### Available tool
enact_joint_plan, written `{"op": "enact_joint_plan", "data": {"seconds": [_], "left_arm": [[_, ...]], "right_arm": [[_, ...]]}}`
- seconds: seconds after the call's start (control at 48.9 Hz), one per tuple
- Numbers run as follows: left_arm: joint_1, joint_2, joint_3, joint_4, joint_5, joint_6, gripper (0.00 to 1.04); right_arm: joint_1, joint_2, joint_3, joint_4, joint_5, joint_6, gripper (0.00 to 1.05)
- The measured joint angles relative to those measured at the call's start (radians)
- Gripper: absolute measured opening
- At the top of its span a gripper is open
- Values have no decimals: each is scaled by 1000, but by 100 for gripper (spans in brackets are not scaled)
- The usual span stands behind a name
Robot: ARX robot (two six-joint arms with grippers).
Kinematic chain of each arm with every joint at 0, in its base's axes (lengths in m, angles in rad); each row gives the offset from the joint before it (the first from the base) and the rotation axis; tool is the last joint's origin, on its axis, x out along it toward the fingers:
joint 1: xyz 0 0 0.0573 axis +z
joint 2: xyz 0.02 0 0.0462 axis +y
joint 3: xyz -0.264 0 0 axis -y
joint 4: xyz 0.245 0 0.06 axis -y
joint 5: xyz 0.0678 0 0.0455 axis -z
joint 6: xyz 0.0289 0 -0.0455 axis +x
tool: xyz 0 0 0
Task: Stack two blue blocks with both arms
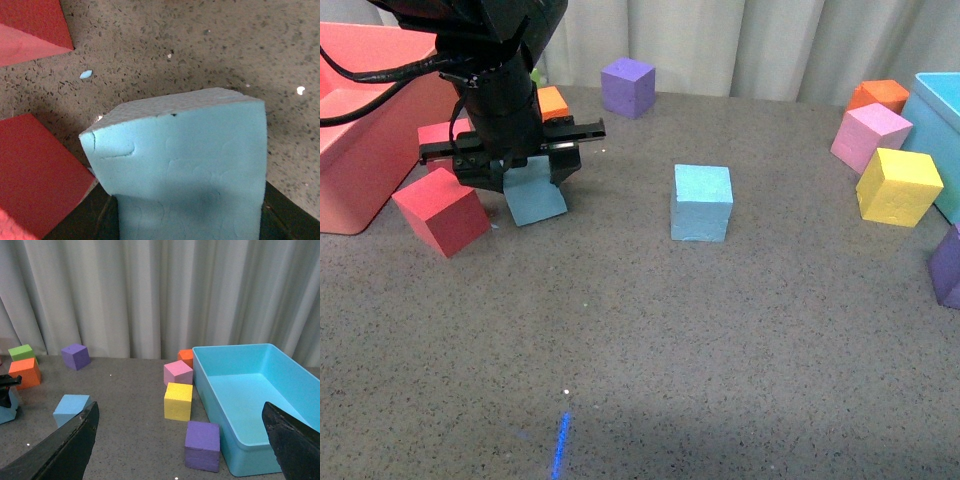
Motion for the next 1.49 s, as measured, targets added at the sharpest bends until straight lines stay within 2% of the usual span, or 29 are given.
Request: {"op": "enact_joint_plan", "data": {"seconds": [0.184, 0.389, 0.553, 0.716, 1.003, 1.494], "left_arm": [[-59, -134, -61, 14, -2, 22, 47], [-175, -200, -34, -25, -26, 31, 47], [-279, -140, 74, -87, -31, 20, 47], [-337, -63, 205, -153, -44, 19, 47], [-353, 35, 325, -209, -81, 29, 47], [-346, 49, 330, -216, -85, 49, 48]], "right_arm": [[0, 0, 0, 0, 0, 0, 95], [0, 0, 0, 0, 0, 0, 95], [0, 0, 0, 0, 0, 0, 95], [0, 0, 0, 0, 0, 0, 95], [0, 0, 0, 0, 0, 0, 95], [0, 0, 0, 0, 0, 0, 95]]}}
